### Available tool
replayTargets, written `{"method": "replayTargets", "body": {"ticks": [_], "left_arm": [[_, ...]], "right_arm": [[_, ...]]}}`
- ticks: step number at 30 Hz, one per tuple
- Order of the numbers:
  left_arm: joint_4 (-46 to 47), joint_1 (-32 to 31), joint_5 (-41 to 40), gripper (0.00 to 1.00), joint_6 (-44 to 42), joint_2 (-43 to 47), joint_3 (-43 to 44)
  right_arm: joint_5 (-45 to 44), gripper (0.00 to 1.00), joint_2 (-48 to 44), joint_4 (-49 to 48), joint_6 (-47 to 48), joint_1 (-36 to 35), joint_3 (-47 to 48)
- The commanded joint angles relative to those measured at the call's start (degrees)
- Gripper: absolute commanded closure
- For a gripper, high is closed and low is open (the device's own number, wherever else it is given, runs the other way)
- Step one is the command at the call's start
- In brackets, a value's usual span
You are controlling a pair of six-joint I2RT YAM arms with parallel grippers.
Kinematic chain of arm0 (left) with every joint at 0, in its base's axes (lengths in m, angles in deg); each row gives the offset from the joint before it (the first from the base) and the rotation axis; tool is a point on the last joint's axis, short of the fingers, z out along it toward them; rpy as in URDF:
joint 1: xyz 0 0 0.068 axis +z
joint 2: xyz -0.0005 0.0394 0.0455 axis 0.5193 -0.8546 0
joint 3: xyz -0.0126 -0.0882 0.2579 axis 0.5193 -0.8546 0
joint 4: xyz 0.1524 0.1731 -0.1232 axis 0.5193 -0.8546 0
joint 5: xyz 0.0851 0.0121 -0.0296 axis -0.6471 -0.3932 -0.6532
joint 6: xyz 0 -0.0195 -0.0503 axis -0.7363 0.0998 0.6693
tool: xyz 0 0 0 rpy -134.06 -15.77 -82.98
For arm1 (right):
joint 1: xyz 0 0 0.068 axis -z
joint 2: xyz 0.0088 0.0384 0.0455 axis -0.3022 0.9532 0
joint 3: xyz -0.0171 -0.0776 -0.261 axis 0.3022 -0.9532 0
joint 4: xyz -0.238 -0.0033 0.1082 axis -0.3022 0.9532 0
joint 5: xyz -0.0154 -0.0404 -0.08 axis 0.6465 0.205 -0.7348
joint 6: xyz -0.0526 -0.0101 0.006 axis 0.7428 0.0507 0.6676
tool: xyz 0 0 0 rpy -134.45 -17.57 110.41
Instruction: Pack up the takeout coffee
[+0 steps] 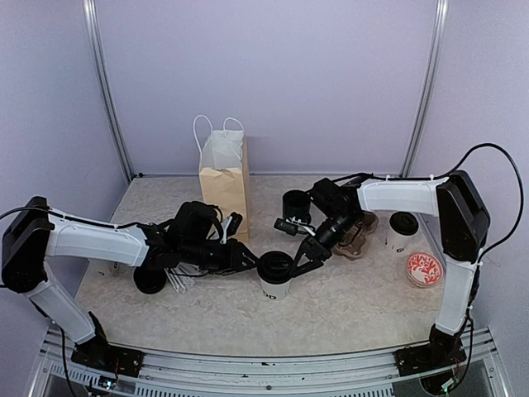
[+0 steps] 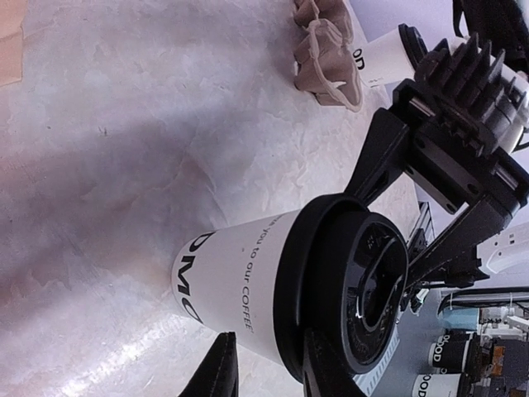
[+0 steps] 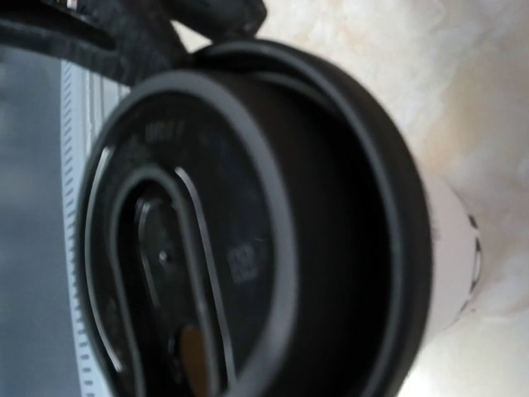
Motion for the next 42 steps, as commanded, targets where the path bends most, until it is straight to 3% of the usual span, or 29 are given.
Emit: {"method": "replayTargets", "body": {"ticks": [1,6,12,29,42], "left_arm": [[-14.7,0.3,-4.3,0.73,-0.5,-5.5,-1.2],[-15.1,0.4,-2.7,0.76,-1.0,-7.7,0.7],[-15.7,-3.0,-7.4,0.71,-5.3,-9.5,8.7],[-10.5,0.8,-7.1,0.67,-9.2,-25.7,30.4],[-11.6,-0.5,-9.3,0.55,-9.3,-22.7,30.5]], "right_arm": [[-9.9,0.49,3.7,-3.3,-2.1,0.6,0.4],[-12.6,0.5,4.3,-3.3,-3.2,0.8,1.6],[-12.9,0.51,2.8,-3.6,-2.2,1.8,2.2],[-12.8,0.52,5.9,-6.6,-2.8,14.7,8.6],[-12.0,0.49,4.3,-7.1,-2.7,16.1,12.2]]}}
